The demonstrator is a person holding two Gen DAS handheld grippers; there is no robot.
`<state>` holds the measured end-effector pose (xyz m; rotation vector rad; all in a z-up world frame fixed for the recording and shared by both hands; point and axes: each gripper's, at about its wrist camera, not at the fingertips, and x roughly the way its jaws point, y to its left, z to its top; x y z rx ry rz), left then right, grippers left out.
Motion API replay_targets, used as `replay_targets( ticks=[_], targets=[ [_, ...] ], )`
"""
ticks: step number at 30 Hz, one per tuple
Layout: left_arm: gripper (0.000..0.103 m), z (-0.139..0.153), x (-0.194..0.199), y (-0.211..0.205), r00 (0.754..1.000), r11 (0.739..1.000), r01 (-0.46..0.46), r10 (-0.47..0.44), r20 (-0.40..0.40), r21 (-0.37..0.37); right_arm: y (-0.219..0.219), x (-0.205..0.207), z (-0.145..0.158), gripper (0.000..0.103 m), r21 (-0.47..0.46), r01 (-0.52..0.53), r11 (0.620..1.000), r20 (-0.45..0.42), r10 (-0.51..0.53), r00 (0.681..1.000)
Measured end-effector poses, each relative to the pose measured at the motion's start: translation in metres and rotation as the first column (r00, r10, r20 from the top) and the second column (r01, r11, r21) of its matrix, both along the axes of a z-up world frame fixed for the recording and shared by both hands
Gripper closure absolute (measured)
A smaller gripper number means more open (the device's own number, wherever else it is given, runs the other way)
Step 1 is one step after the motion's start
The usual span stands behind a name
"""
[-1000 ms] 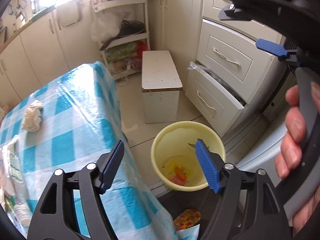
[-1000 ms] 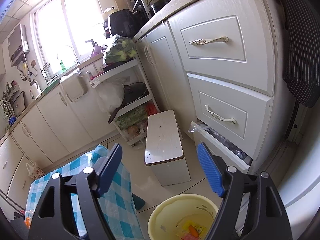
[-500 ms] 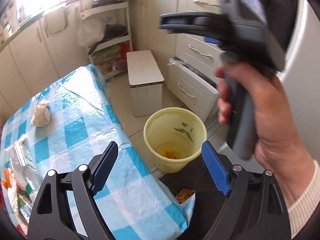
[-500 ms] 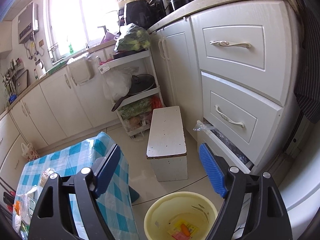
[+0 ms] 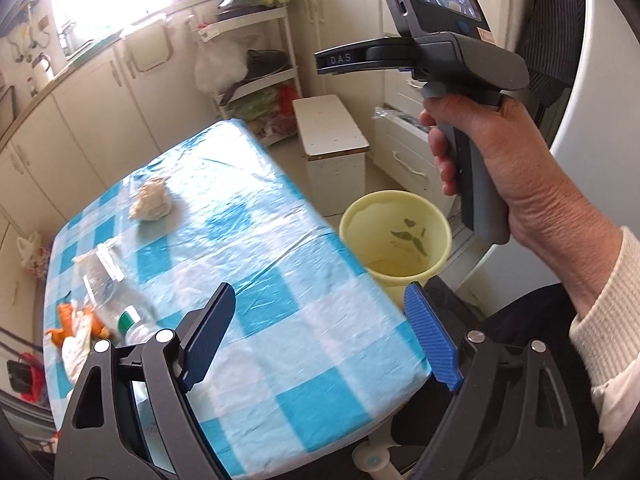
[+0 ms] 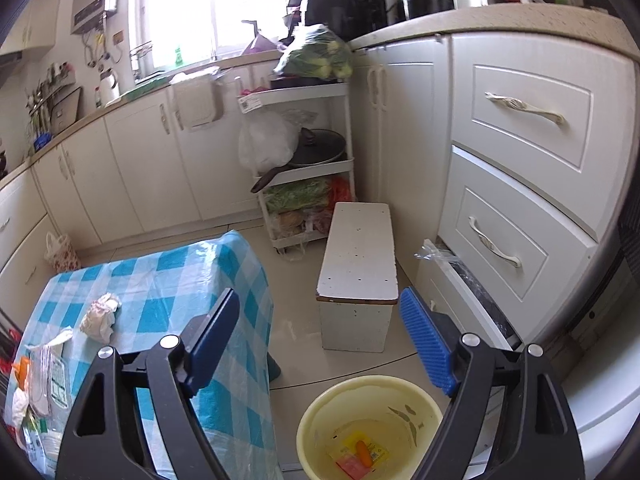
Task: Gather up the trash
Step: 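Move both empty tools back over the table, then lower the left tool onto the crumpled white tissue and close it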
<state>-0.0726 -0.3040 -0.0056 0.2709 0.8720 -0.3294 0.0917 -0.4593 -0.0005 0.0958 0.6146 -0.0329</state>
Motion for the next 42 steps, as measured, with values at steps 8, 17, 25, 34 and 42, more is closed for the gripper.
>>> replay_targets(
  ticks=[8, 17, 25, 34, 42],
  targets=[
    [0.017, 0.007, -0.001, 0.049, 0.992, 0.992, -0.128, 0.128, 0.021, 0.001, 0.038, -0.001, 0.006, 0.022, -0.029, -0.082, 0.996, 0.002, 0.082, 0.997],
    [0.016, 0.010, -0.006, 0.104, 0.971, 0.971, -0.239, 0.239, 0.024, 0.004, 0.084, -0.012, 0.015, 0.019, -0.088, -0.200, 0.976, 0.014, 0.202, 0.979],
    [0.015, 0.007, -0.012, 0.145, 0.948, 0.948, -0.318, 0.318, 0.016, -0.005, 0.121, -0.019, 0.017, 0.018, -0.155, -0.288, 0.945, 0.005, 0.293, 0.956],
    [0.014, 0.009, -0.015, 0.170, 0.932, 0.932, -0.362, 0.362, 0.021, -0.024, 0.153, -0.026, 0.018, 0.016, -0.215, -0.355, 0.910, -0.005, 0.362, 0.932],
    [0.014, 0.009, -0.016, 0.180, 0.925, 0.925, -0.379, 0.379, 0.019, -0.034, 0.175, -0.034, 0.017, 0.016, -0.266, -0.405, 0.875, -0.018, 0.416, 0.909]
  ],
)
